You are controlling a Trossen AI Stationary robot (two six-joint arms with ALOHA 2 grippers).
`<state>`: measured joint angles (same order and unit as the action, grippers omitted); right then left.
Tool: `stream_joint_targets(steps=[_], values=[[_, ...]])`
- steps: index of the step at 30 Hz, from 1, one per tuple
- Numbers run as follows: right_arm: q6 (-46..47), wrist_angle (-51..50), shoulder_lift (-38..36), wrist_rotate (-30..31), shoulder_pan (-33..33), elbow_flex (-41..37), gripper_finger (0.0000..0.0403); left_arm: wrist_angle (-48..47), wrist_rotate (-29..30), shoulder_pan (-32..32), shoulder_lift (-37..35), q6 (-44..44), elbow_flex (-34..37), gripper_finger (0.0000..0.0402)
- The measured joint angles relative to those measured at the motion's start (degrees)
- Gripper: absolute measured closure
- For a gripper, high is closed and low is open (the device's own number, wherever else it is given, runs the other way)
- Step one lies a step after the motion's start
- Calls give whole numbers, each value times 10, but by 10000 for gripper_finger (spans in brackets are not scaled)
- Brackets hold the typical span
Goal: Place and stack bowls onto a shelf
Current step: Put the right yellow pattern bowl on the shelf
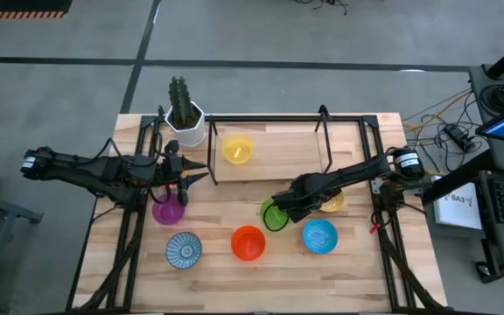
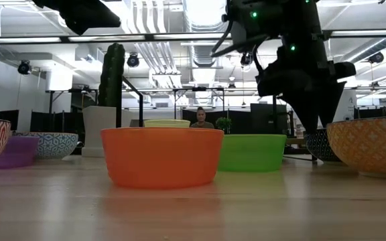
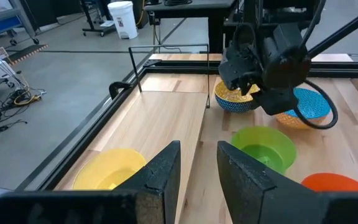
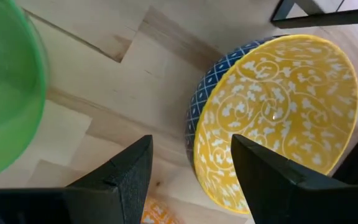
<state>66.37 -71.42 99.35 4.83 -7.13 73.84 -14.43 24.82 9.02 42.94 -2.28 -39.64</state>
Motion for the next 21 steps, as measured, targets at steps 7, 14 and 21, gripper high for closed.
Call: stream_joint_targets(steps=[7,14,21], values=[[-1,0,19,45,4,0,204,0,1,0,1,0,0,313],[-27,3,60,57,8,0,265,0,1,0,1,2,0,313],[-47,4,76,37,8,0,378,0,1,0,2,2,0,313]])
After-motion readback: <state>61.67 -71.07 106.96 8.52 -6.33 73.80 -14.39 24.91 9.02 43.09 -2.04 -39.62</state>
